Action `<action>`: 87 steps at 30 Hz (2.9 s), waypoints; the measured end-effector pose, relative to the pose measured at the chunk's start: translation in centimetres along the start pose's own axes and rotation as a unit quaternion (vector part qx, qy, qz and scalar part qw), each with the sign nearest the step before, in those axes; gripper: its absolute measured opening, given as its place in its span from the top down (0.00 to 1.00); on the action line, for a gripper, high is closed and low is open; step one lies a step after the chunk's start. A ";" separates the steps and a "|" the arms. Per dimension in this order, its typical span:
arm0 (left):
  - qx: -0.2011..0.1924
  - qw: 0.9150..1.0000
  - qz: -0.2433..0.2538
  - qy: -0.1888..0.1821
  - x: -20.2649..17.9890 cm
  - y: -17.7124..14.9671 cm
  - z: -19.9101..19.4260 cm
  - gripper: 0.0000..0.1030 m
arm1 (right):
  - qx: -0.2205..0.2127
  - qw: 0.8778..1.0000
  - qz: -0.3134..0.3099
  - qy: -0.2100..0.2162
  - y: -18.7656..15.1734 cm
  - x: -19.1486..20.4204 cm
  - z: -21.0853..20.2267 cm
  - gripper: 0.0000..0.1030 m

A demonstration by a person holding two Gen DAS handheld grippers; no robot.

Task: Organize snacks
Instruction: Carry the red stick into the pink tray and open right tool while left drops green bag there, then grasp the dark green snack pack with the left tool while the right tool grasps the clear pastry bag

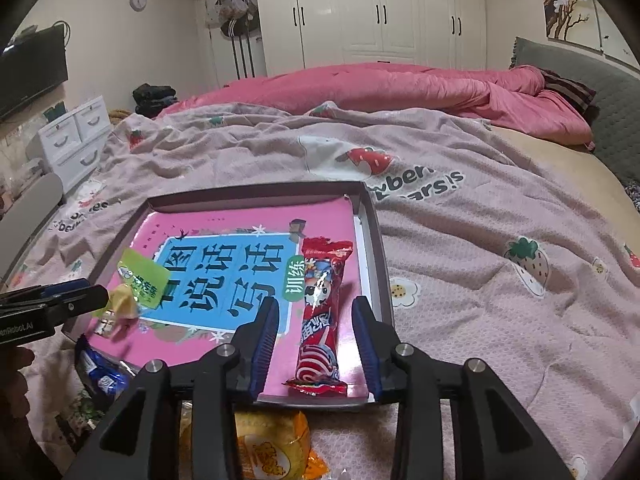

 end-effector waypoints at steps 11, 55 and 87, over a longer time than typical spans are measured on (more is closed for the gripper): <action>-0.025 1.000 -0.001 0.007 0.6 0.7 -3.0 0.37 | -0.023 1.000 0.007 0.010 0.5 -0.2 -2.7 0.56; 0.072 0.995 0.061 0.011 0.5 -6.3 -5.3 0.35 | 0.084 0.991 0.019 0.103 -4.6 7.8 -4.1 0.41; 0.131 0.988 0.084 0.019 -0.6 -9.9 -1.8 0.60 | 0.067 0.993 0.001 0.094 -5.0 7.7 -3.9 0.59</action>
Point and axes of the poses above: each gripper's, at about its wrist camera, not at the fingertips, and z roughly the way its jaws point, x to its left, y to its top, the point moved 4 cm from there along z, roughly the way its jaws point, and after that the axes turned 2 degrees about -x, right-handed, at the moved point
